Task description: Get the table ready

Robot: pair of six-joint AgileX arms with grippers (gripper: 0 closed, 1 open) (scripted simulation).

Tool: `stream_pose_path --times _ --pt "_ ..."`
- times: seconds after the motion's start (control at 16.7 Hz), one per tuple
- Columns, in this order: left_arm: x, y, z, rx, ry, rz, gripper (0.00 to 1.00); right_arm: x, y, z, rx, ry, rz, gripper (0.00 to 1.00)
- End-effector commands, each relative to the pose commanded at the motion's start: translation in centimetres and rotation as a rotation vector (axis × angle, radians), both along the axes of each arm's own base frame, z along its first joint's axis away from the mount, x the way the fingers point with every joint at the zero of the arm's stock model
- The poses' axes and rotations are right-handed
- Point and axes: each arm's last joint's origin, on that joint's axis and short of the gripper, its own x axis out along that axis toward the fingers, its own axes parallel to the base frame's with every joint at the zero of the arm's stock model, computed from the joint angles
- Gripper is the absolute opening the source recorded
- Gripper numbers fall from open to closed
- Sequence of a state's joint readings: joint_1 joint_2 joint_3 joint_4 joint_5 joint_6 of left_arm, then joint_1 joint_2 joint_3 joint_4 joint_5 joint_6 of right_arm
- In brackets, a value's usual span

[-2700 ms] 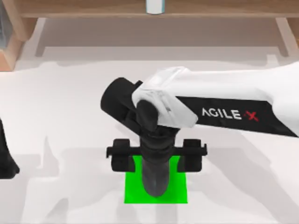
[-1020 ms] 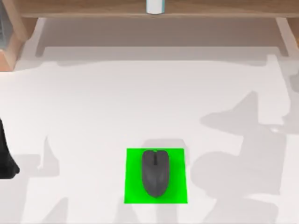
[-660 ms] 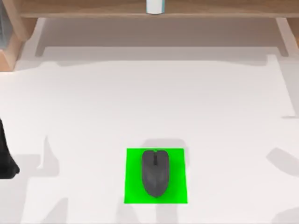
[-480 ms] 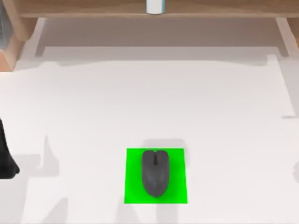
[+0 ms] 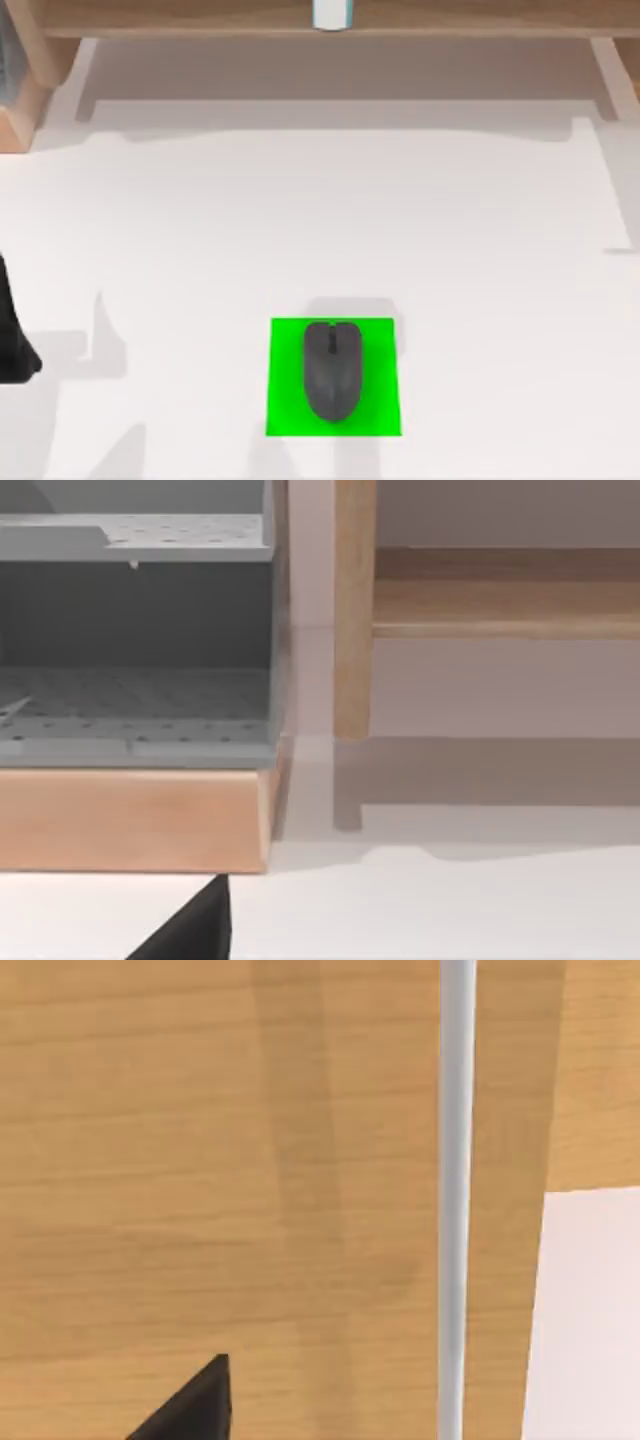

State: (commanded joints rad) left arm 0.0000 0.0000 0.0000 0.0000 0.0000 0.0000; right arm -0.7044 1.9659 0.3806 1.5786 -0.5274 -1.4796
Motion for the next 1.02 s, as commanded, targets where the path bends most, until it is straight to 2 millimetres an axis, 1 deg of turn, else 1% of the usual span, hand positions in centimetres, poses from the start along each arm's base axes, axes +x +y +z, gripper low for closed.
stream_pose_path --times 0.18,0.6,0.9,1.02 --pt "0.0 0.0 0.0 0.0 0.0 0.0 1.0 0.4 0.5 -0.7 -0.08 -0.002 0.044 1.0" --pt "0.0 0.0 0.0 0.0 0.0 0.0 1.0 0.4 0.4 -0.6 -0.082 -0.003 0.042 1.0" --pt "0.0 0.0 0.0 0.0 0.0 0.0 1.0 2.7 0.2 -0.7 -0.083 -0.002 0.046 1.0" --pt "0.0 0.0 0.0 0.0 0.0 0.0 1.0 2.9 0.2 -0.7 -0.083 -0.002 0.046 1.0"
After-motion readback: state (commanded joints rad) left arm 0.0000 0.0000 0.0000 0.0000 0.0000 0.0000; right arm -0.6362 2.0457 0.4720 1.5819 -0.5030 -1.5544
